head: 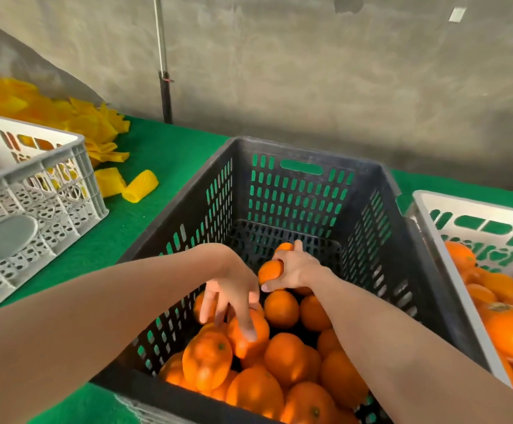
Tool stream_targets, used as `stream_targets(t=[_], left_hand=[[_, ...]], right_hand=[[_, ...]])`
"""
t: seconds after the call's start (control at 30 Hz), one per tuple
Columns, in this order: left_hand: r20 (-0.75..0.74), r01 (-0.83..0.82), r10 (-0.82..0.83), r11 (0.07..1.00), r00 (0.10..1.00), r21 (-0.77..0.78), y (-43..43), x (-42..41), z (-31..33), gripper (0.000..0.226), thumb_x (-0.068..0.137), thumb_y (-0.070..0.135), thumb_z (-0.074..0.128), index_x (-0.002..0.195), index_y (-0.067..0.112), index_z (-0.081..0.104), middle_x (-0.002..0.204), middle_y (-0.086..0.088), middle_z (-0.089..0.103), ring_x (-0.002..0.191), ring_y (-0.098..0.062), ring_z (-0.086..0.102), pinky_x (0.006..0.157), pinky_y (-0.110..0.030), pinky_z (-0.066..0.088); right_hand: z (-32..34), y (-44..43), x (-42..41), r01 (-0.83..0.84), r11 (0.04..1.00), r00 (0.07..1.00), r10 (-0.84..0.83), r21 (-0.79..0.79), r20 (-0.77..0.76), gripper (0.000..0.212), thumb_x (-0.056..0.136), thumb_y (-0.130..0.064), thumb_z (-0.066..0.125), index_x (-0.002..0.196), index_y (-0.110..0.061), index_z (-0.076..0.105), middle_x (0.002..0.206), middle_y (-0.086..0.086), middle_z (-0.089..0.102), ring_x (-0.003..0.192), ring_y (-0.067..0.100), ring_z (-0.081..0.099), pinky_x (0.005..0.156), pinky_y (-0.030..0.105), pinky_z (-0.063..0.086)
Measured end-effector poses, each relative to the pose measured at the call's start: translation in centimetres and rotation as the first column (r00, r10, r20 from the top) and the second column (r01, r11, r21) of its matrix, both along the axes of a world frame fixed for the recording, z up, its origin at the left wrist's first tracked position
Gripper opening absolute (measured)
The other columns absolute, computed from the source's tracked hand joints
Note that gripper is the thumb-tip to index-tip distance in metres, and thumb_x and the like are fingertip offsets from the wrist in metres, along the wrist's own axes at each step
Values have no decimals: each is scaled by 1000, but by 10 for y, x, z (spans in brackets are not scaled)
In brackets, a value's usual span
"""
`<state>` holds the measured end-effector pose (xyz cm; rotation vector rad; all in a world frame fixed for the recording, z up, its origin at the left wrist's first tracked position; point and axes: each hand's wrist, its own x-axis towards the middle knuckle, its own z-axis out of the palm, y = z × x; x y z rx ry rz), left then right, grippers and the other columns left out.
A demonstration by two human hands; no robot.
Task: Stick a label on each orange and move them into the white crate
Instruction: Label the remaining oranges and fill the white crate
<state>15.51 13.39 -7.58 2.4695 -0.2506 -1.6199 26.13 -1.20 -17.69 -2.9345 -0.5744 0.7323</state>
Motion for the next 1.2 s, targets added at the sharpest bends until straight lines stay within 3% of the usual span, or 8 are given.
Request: stream_targets(t=[0.17,0.33,0.57,0.67,0.8,0.9,1.03,1.2], left_hand=[[81,159,-173,975,982,158,-9,-10,-6,73,83,41,70,139,5,39,130,-17,55,104,-32,64,84,-39,56],[211,415,-474,868,855,272,-17,-21,3,69,80,55,67,135,17,49,129,-9,55,110,-30,57,94,-38,49],[292,232,-301,941,908,247,-19,-45,17,72,88,47,59,149,33,25,153,1,32,132,-30,41,106,-42,40],[313,159,-228,959,922,233,-24,-62,19,61,95,31,51,149,31,26,154,-2,30,133,-31,39,108,-44,38],[376,13,-78,985,923,174,-24,-84,32,52,99,14,40,150,21,29,154,-6,32,138,-28,35,112,-42,33],[503,-195,233,972,832,-127,-29,-100,54,38,101,9,37,137,12,49,140,-7,51,125,-23,51,99,-28,42],[255,-394,797,514,548,-762,-44,-125,87,25,101,7,40,99,8,65,91,-10,66,67,-22,63,56,-24,48],[83,-342,889,258,451,-904,-85,-161,103,25,99,23,49,94,8,68,69,-7,69,56,-18,65,47,-22,49]], right_hand=[[86,0,-15,-210,977,977,208,-25,-54,76,72,-64,67,132,-21,46,137,12,40,118,34,44,88,48,49],[170,-18,-66,-325,943,887,279,-68,-368,68,76,-65,61,131,-27,49,123,1,53,93,23,62,79,32,54],[161,-65,-140,-243,969,699,143,-45,-701,38,94,-38,54,126,-18,52,123,17,58,74,25,65,93,44,50],[156,-80,-150,-157,988,639,107,7,-761,45,99,-30,46,130,2,48,130,32,50,95,35,60,102,55,40],[171,-86,-155,-190,982,768,162,21,-620,37,93,-44,53,114,-14,61,129,8,56,121,27,51,106,46,38],[183,-95,-160,-48,984,855,131,174,-502,41,91,-50,53,111,-15,60,120,3,60,117,24,53,103,43,43],[194,-110,-177,249,818,825,101,518,-557,64,72,-69,51,117,-24,52,107,9,66,94,29,67,78,36,57],[214,-146,-200,388,681,777,120,621,-618,81,64,-77,43,110,-12,58,88,13,71,65,25,69,55,26,54]])
